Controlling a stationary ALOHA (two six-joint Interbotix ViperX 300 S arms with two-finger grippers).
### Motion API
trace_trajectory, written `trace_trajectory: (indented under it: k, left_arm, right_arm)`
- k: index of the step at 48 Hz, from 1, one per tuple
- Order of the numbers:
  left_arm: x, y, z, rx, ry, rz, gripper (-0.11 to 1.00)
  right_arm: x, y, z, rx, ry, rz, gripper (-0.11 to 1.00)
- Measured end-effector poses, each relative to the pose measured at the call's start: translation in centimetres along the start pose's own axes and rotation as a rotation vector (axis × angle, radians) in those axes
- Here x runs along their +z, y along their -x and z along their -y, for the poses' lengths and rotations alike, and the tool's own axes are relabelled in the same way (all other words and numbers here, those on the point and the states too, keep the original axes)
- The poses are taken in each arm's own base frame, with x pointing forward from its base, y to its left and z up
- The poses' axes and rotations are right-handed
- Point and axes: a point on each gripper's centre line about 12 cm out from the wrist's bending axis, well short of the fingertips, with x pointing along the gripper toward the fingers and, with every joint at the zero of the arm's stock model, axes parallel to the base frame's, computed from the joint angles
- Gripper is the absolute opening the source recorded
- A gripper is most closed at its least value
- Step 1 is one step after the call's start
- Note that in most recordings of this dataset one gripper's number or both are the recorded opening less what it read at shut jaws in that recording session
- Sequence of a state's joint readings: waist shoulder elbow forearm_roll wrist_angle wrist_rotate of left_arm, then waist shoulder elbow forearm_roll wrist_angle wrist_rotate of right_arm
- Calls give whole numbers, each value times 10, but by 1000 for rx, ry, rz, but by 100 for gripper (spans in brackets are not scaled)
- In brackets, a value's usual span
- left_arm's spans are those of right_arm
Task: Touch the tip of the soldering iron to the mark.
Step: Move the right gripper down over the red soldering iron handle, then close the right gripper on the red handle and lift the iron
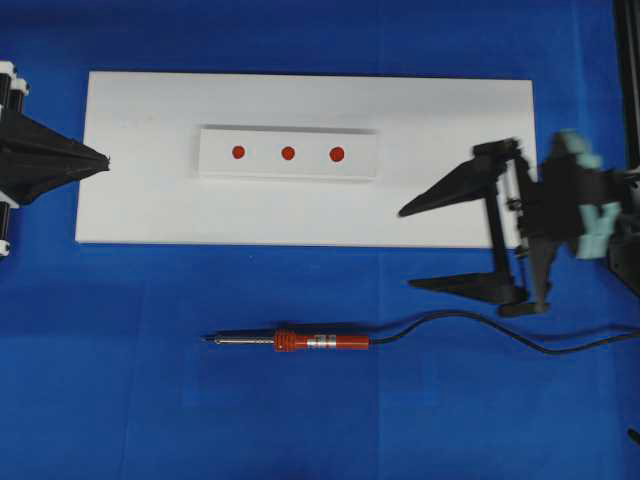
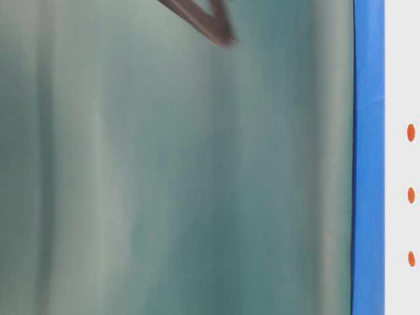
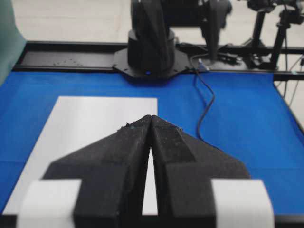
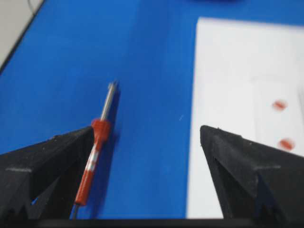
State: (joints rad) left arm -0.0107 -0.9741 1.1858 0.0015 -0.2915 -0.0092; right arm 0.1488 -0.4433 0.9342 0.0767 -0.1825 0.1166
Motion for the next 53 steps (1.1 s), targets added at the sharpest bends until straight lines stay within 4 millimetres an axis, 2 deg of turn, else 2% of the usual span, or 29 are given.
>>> trace_trajectory:
  k: [15, 26, 34, 53]
  left_arm:
    - [0, 0, 0, 0, 0, 0, 0]
    - [-3, 1, 0, 0, 0, -8, 0]
    - [-5, 2, 0, 0, 0, -11, 0]
    - [-8, 3, 0, 2, 0, -17, 0]
  right_arm:
    - [-24, -73, -16, -8, -69, -272, 84]
    - [-55, -121, -19, -41, -110, -433, 84]
    - [-71, -142, -24, -44, -124, -478, 84]
    - [-105, -168, -31, -62, -178, -543, 83]
